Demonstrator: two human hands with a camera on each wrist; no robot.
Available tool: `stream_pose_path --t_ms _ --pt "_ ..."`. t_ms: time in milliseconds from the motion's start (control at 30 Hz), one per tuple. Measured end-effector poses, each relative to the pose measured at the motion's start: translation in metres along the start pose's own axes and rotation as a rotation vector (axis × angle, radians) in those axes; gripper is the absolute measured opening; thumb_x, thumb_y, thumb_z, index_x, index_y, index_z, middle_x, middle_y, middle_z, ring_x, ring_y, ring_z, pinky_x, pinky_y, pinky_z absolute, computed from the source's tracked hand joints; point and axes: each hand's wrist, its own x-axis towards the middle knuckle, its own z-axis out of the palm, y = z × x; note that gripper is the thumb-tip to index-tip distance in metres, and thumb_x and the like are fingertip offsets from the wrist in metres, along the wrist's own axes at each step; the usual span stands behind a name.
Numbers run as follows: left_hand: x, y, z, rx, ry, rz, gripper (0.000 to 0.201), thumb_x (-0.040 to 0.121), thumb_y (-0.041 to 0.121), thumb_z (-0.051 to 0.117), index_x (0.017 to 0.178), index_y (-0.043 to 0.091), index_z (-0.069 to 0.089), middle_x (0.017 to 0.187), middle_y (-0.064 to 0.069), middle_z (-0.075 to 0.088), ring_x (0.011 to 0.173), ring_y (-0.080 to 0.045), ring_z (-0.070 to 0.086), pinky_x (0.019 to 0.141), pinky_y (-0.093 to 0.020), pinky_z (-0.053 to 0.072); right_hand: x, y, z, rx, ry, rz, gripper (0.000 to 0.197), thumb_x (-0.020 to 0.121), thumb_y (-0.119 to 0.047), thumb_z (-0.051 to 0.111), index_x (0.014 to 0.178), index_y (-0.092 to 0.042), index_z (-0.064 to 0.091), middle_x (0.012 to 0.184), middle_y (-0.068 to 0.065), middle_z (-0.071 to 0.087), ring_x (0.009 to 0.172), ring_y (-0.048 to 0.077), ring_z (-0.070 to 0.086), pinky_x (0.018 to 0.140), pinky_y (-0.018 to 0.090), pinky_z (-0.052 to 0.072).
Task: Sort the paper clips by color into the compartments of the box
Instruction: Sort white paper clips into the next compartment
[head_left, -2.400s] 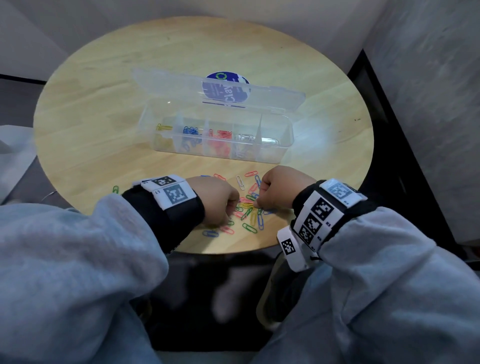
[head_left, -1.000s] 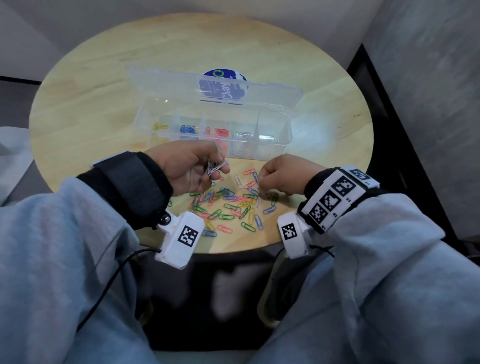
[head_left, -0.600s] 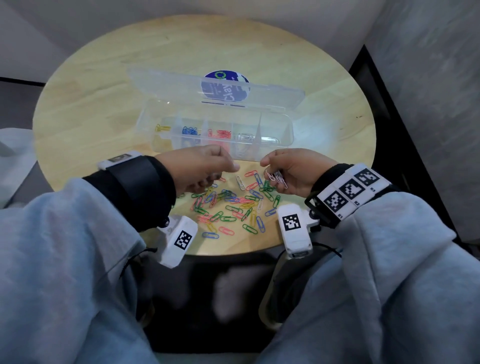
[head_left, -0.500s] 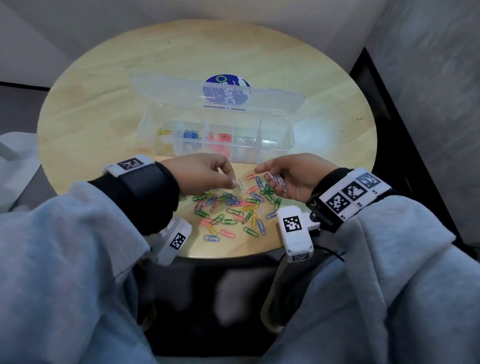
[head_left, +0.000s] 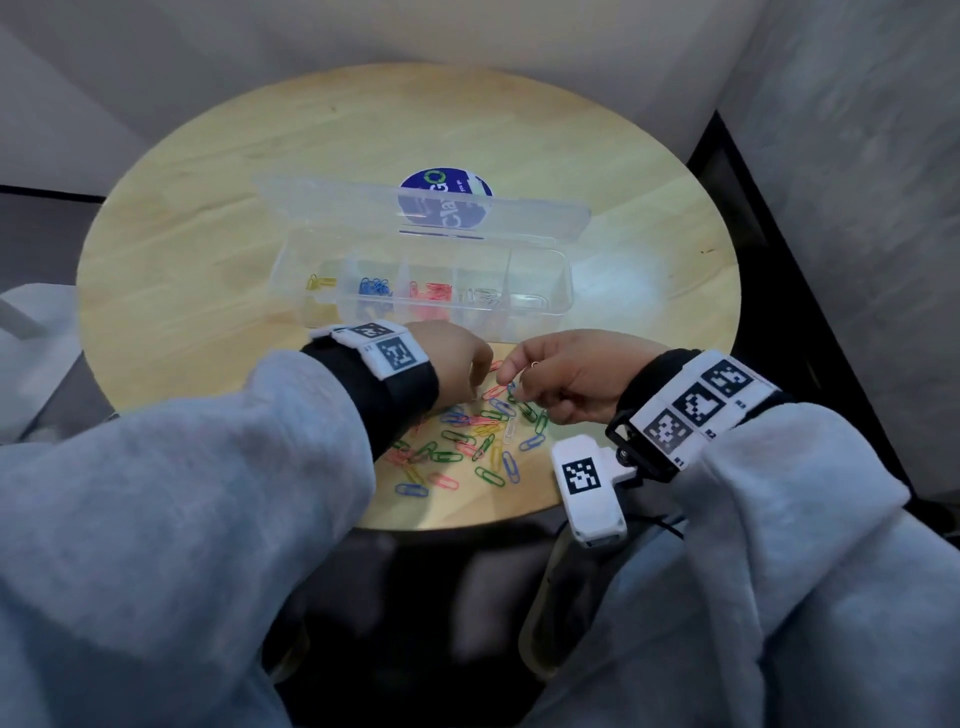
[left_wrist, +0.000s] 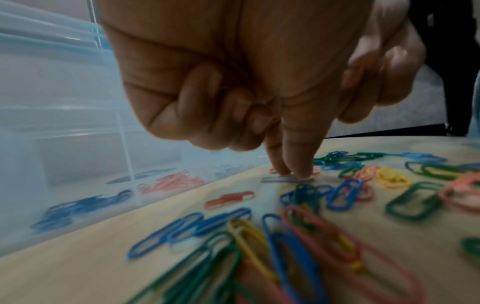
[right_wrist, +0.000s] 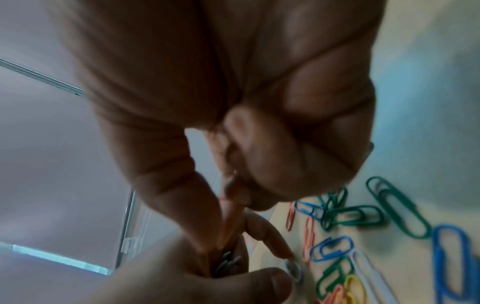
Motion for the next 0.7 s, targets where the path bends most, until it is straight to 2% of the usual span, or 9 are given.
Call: stream_pose_path --t_ms 67,133,233,367,467,533,600,667,700 --pt "0.002 -0.001 0.001 0.001 -0.008 -0.008 0.006 0.087 0.023 0.059 0.093 0.024 0.057 0.080 0.006 0.051 0.085 -0.018 0.050 0.054 -0.024 0.030 -0.001 0.000 0.001 -0.175 -0.026 -0.024 0.024 0.083 0.007 0.056 0.076 -0.016 0.057 0.058 0.002 0.035 0.046 0.011 0.022 0.037 0.016 0.019" --pt "0.003 -0.003 0.003 -0.009 -0.010 -0.028 0.007 0.087 0.021 0.059 0.088 0.024 0.053 0.069 0.008 0.044 0.082 -0.017 0.047 0.049 -0.020 0.026 -0.003 -0.001 0.004 -0.433 0.027 -0.025 0.022 0.080 -0.001 0.064 0.074 -0.021 0.060 0.059 -0.001 0.040 0.047 0.011 0.028 0.041 0.019 0.023" --pt "0.002 -0.005 0.006 -0.003 -0.034 -0.064 0.008 0.089 0.025 0.059 0.087 0.022 0.051 0.078 0.006 0.049 0.082 -0.016 0.047 0.048 -0.020 0.025 -0.006 -0.002 0.009 -0.725 0.090 -0.028 0.015 0.077 -0.011 0.070 0.078 -0.024 0.063 0.062 -0.010 0.050 0.053 0.007 0.040 0.043 0.016 0.033" --pt "-0.001 -0.008 0.008 -0.017 -0.051 -0.097 0.011 0.090 0.030 0.058 0.089 0.021 0.052 0.094 -0.002 0.058 0.083 -0.017 0.048 0.048 -0.020 0.026 -0.003 -0.001 0.012 -0.915 0.115 -0.053 0.015 0.076 -0.018 0.074 0.083 -0.025 0.062 0.069 -0.013 0.050 0.065 0.004 0.046 0.056 0.021 0.035" --pt "-0.004 -0.008 0.009 -0.041 -0.055 -0.101 0.012 0.090 0.031 0.058 0.094 0.020 0.057 0.108 -0.004 0.065 0.087 -0.020 0.053 0.052 -0.023 0.030 0.003 0.003 0.015 -0.974 0.153 -0.033 0.017 0.074 -0.019 0.076 0.082 -0.025 0.061 0.070 -0.012 0.050 0.064 0.007 0.048 0.055 0.023 0.037" --pt "-0.006 -0.009 0.009 -0.066 -0.057 -0.105 0.013 0.090 0.032 0.058 0.095 0.019 0.059 0.105 -0.003 0.064 0.084 -0.018 0.051 0.050 -0.022 0.029 0.006 0.004 0.017 -1.017 0.164 -0.036 0.017 0.075 -0.020 0.075 0.082 -0.024 0.060 0.072 -0.010 0.051 0.071 0.013 0.051 0.054 0.022 0.037" --pt "-0.008 -0.011 0.009 -0.105 -0.068 -0.103 0.014 0.090 0.032 0.059 0.094 0.020 0.060 0.095 -0.001 0.059 0.083 -0.016 0.049 0.056 -0.024 0.032 0.007 0.003 0.019 -1.067 0.158 -0.050 0.015 0.077 -0.019 0.073 0.081 -0.021 0.059 0.075 -0.008 0.053 0.076 0.015 0.051 0.054 0.021 0.036" --pt "-0.010 -0.015 0.009 -0.169 -0.075 -0.100 0.013 0.089 0.033 0.059 0.086 0.021 0.056 0.086 0.004 0.056 0.082 -0.015 0.049 0.064 -0.023 0.035 0.007 0.002 0.020 -1.092 0.142 -0.067 0.013 0.079 -0.016 0.071 0.079 -0.019 0.059 0.074 -0.006 0.054 0.072 0.014 0.049 0.052 0.020 0.035" --pt "-0.012 -0.018 0.008 -0.218 -0.079 -0.106 0.014 0.088 0.034 0.060 0.082 0.022 0.055 0.080 0.005 0.055 0.080 -0.015 0.050 0.064 -0.024 0.036 0.008 0.002 0.019 -1.099 0.137 -0.076 0.012 0.079 -0.015 0.071 0.078 -0.018 0.059 0.071 -0.007 0.052 0.070 0.013 0.049 0.051 0.020 0.034"
